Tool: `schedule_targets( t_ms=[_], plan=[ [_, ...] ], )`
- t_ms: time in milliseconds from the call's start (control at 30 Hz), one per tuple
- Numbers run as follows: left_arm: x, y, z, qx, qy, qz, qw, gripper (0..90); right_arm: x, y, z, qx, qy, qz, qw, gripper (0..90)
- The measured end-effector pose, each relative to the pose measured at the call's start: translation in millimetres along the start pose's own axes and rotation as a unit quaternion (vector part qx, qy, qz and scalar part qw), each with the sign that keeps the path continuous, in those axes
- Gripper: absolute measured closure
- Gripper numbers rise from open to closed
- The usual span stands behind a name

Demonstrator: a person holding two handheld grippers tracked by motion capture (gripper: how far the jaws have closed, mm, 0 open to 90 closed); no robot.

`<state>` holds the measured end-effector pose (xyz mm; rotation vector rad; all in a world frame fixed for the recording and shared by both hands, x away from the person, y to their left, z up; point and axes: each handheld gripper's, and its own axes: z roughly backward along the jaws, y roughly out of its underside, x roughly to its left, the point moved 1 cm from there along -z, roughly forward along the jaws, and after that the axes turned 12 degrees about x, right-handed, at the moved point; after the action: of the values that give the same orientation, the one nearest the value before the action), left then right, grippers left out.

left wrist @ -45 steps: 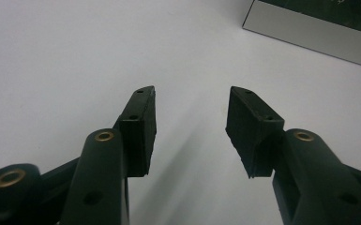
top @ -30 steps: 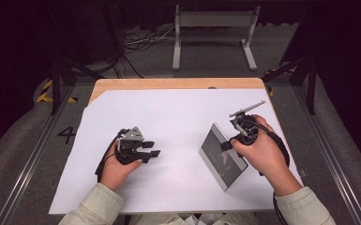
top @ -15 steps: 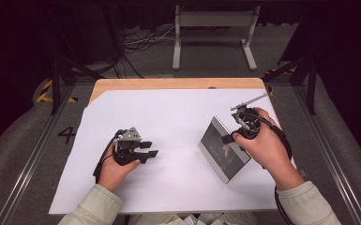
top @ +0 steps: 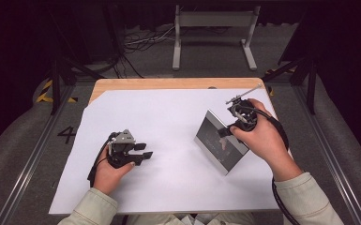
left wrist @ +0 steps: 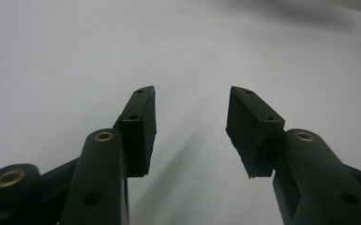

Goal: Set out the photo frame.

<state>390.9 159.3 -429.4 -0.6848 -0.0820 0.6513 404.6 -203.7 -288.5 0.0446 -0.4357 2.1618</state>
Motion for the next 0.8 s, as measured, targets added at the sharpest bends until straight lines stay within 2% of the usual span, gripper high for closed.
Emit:
schedule_targets(
  t_ms=[100, 133, 167, 333, 433, 467, 600, 633, 800],
  plan=[
    [0.5, 1.7, 0.9, 0.001, -0.001, 0.003, 1.0, 53.4, 0.0, -4.3, 0.8, 0.002, -0.001, 0.017, 0.9998, 83.8],
    [0.6, 2.1, 1.3, 0.001, -0.002, 0.004, 1.0, 53.4, -0.2, -7.3, 1.2, 0.004, -0.002, 0.032, 0.9995, 83.8],
    [0.7, 2.5, 1.4, 0.0, -0.002, 0.005, 1.0, 53.4, -0.2, -7.3, 1.2, 0.004, -0.002, 0.032, 0.9995, 83.8],
    [1.3, 6.0, 3.4, 0.0, -0.006, 0.007, 1.0, 53.3, 1.1, -14.8, 2.9, 0.012, 0.004, 0.077, 0.9969, 83.8],
    [1.2, 8.9, 5.5, -0.001, -0.007, 0.013, 0.9999, 53.5, 2.6, -18.5, 3.5, 0.019, 0.011, 0.11, 0.9937, 83.8],
    [1.1, 10.7, 6.8, -0.001, -0.009, 0.015, 0.9998, 53.6, 3.5, -21.0, 2.9, 0.024, 0.015, 0.128, 0.9914, 83.8],
    [1.3, 14.2, 9.6, -0.001, -0.011, 0.02, 0.9997, 53.6, 4.9, -24.4, 2.1, 0.028, 0.016, 0.144, 0.989, 83.9],
    [1.8, 14.9, 10.2, -0.001, -0.011, 0.017, 0.9998, 53.6, 5.4, -26.4, 1.8, 0.028, 0.015, 0.153, 0.9877, 83.8],
    [2.0, 21.1, 14.0, -0.003, -0.016, 0.03, 0.9994, 53.6, 6.4, -33.7, 0.5, 0.03, 0.009, 0.181, 0.9829, 83.8]
  ],
)
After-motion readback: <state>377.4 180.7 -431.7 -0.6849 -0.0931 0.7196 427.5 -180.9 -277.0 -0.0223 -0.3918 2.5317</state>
